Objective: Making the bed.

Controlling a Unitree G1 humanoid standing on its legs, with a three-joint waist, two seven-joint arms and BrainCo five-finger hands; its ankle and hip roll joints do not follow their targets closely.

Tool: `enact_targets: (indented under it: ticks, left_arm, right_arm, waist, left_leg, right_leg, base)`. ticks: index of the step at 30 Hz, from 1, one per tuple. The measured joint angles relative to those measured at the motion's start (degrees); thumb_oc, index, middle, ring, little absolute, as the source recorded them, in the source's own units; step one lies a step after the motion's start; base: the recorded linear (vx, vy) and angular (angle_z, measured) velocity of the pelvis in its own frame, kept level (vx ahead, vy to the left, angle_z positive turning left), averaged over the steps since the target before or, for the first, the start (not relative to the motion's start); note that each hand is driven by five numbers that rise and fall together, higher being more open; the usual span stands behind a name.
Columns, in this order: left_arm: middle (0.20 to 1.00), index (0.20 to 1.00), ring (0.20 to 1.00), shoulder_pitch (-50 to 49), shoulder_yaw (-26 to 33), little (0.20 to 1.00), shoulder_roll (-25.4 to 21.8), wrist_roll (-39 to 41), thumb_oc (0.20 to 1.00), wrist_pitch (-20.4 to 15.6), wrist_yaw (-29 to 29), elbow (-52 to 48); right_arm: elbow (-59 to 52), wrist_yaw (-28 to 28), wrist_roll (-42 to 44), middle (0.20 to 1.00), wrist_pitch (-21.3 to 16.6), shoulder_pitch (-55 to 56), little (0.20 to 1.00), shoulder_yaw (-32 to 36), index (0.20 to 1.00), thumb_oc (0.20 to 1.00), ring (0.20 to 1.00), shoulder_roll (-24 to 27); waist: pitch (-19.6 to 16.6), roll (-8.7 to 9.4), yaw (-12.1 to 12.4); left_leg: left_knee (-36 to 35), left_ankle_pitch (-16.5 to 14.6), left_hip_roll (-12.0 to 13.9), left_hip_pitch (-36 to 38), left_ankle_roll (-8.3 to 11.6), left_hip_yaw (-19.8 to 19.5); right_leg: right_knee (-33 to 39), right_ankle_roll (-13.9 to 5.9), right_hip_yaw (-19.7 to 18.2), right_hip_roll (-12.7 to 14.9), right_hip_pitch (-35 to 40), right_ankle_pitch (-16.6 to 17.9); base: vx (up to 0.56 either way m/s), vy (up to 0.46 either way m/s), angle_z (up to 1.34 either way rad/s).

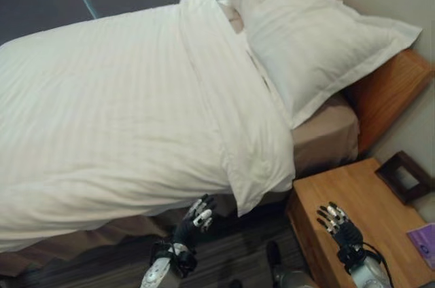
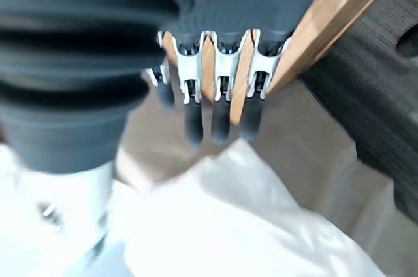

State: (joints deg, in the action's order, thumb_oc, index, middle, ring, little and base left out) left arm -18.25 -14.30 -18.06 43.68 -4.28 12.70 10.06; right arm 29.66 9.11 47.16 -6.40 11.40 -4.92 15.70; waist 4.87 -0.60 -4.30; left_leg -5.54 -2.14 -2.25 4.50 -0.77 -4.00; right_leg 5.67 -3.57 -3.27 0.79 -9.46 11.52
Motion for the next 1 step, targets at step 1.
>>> enact_targets:
  ticks: [1]
  left_arm:
    - [1.000,1.000,1.000,-0.1,0.0,1.000,-0.1,0.0,1.000,0.0,0.0,0.0]
  right_arm:
    - [0.7,0.0,0.0,1.000,0.1,0.2,1.000,0.0,1.000,1.000,1.000,0.0]
  waist:
    - [-0.1,-0.10,0.0]
  left_leg:
    - [0.0,0.0,0.1,-0.1,-0.05,0.0]
  right_leg:
    - [0.0,-0.01,0.0,0.0,0.0,0.0]
  base:
    - [0.00,0.000,0.04]
